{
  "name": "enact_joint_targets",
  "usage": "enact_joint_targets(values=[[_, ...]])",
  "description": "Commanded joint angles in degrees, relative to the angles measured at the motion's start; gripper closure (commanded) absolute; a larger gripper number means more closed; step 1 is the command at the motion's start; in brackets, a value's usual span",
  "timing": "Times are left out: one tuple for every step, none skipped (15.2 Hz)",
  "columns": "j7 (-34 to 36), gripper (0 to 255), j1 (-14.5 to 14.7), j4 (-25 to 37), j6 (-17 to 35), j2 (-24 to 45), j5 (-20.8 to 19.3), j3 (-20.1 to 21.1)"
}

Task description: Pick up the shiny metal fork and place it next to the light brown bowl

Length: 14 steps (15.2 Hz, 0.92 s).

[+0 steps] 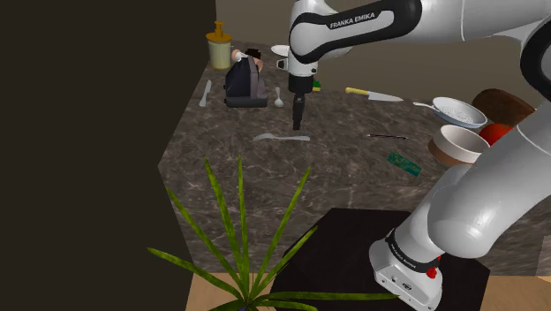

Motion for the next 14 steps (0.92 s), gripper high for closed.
enact_joint_targets(values=[[-3.6, 0, 0.4, 3.3, 0.6, 4.6, 1.2, 0.1], [-5.2, 0, 0.6, 5.0, 0.8, 6.9, 1.8, 0.3], [-6.0, 0, 0.6, 5.9, 0.9, 8.0, 2.0, 0.5], [-6.0, 0, 0.6, 5.2, 1.7, 8.1, 2.1, 0.5], [-6.1, 0, 0.6, 4.6, 2.4, 8.2, 2.1, 0.5], [-6.1, 0, 0.6, 3.9, 3.2, 8.3, 2.2, 0.6], [-6.1, 0, 0.7, 3.3, 4.0, 8.4, 2.2, 0.6], [-6.1, 0, 0.7, 2.6, 4.7, 8.5, 2.3, 0.6], [-6.2, 0, 0.7, 2.0, 5.5, 8.7, 2.3, 0.7], [-6.2, 0, 0.8, 1.4, 6.3, 8.8, 2.4, 0.7], [-6.2, 0, 0.8, 1.1, 6.7, 8.9, 2.4, 0.7], [-6.2, 0, 0.8, 1.1, 6.7, 8.9, 2.4, 0.7], [-6.2, 0, 0.8, 1.1, 6.7, 8.9, 2.4, 0.7], [-6.2, 0, 0.8, 1.1, 6.7, 8.9, 2.4, 0.7]])
